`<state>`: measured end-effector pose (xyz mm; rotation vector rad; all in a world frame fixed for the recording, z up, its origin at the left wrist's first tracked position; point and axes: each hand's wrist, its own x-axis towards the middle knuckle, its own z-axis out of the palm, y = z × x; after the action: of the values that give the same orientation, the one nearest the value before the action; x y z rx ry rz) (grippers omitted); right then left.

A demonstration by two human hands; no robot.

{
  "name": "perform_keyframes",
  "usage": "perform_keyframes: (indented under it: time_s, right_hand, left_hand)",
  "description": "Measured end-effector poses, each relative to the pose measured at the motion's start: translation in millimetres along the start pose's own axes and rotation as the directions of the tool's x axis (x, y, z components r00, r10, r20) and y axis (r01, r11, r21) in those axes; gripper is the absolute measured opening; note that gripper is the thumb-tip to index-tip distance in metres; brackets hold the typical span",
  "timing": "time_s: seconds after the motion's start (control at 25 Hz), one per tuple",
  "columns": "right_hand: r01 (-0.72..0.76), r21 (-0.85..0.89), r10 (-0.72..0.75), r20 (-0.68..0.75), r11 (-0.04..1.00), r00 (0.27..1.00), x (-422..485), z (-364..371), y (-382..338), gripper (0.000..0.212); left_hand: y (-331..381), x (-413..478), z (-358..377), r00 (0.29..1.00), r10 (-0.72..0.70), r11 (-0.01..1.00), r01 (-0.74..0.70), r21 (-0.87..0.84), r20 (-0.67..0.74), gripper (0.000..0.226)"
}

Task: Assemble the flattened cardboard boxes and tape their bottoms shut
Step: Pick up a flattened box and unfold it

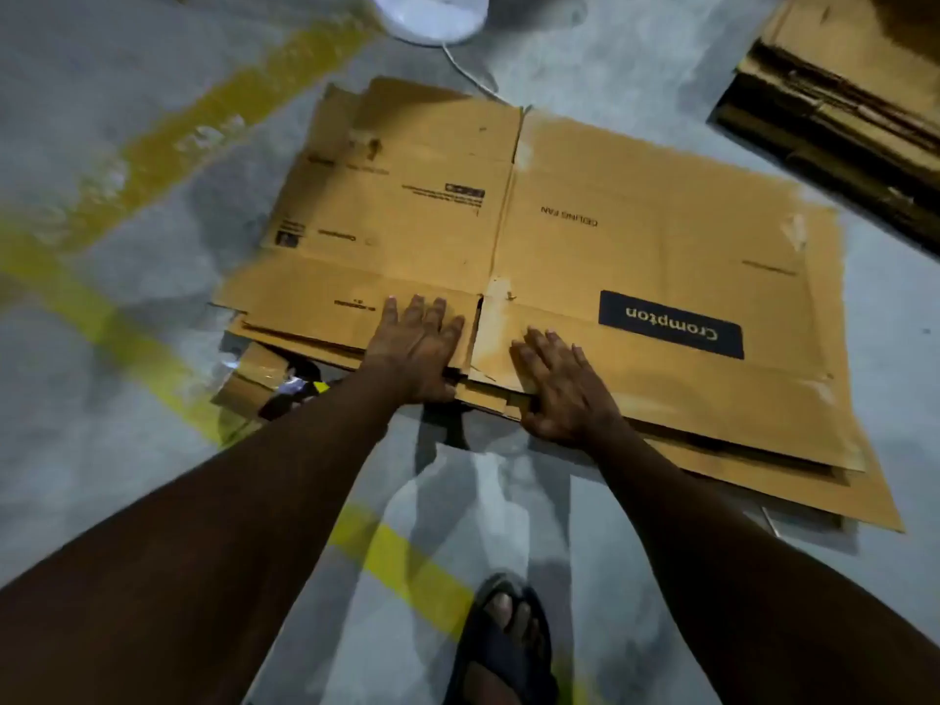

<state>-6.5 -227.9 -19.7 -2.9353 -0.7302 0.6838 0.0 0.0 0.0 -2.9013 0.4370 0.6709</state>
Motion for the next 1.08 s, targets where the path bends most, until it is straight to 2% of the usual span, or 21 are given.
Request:
perform_keyframes:
  time_s: [0.04,0.16,0.36,0.52,0.64,0.72,0.84,0.96,1.08]
  right_hand:
    - [-0.025,-0.011,0.025,-0.017,1.0,1.0,-1.8,5.5,1.8,0.092]
    - [-0.124,-0.025,0.121,-0.114,0.992,0.986,-7.2,12.2,6.5,0.081]
    - [-0.13,-0.017,0.126,-0.15,0.991,0.981,-8.3,8.3,16.9,0.076]
    - [-0.187,-0.016,0.176,-0.276,0.982,0.945,-7.0,-18.5,16.5,0.062]
    - [-0.187,0.001,0.173,-0.385,0.982,0.906,-18.3,-57.4,-9.1,0.047]
    - [-0.162,-0.002,0.148,-0.39,0.987,0.909,-31.3,-93.0,-34.5,0.045]
    - [-0.115,-0.076,0.075,-0.407,0.99,0.91,-46.0,-156.8,-80.2,0.045]
    - [-0.045,-0.161,-0.037,-0.469,0.986,0.882,-70.8,-223.9,-154.9,0.04]
    - [0.034,-0.196,-0.133,-0.518,0.98,0.845,-104.7,-265.3,-241.4,0.034]
  left_hand:
    - [2.6,2.2,4.1,1.0,-0.005,1.0,0.005,0.03,0.02,0.097]
    - [7.7,8.5,12.9,0.998,-0.04,0.999,0.039,-0.029,-0.039,0.088]
    - [11.2,13.4,5.3,0.999,0.007,1.0,-0.006,0.024,-0.053,0.069]
    - [-0.2,5.6,-29.7,0.993,-0.002,1.0,0.005,0.03,-0.12,0.046]
    - [-18.4,-20.5,-63.4,0.979,-0.025,0.998,0.037,0.059,-0.202,0.04]
    - [-36.5,-51.3,-88.0,0.969,-0.029,0.996,0.048,0.071,-0.246,0.033]
    - [-73.8,-114.2,-133.3,0.952,-0.093,0.996,0.09,-0.024,-0.29,0.029]
    - [-119.1,-213.0,-179.8,0.922,-0.193,0.981,0.193,-0.033,-0.334,0.029]
    - [-157.3,-327.7,-202.7,0.863,-0.26,0.962,0.268,-0.045,-0.433,0.022]
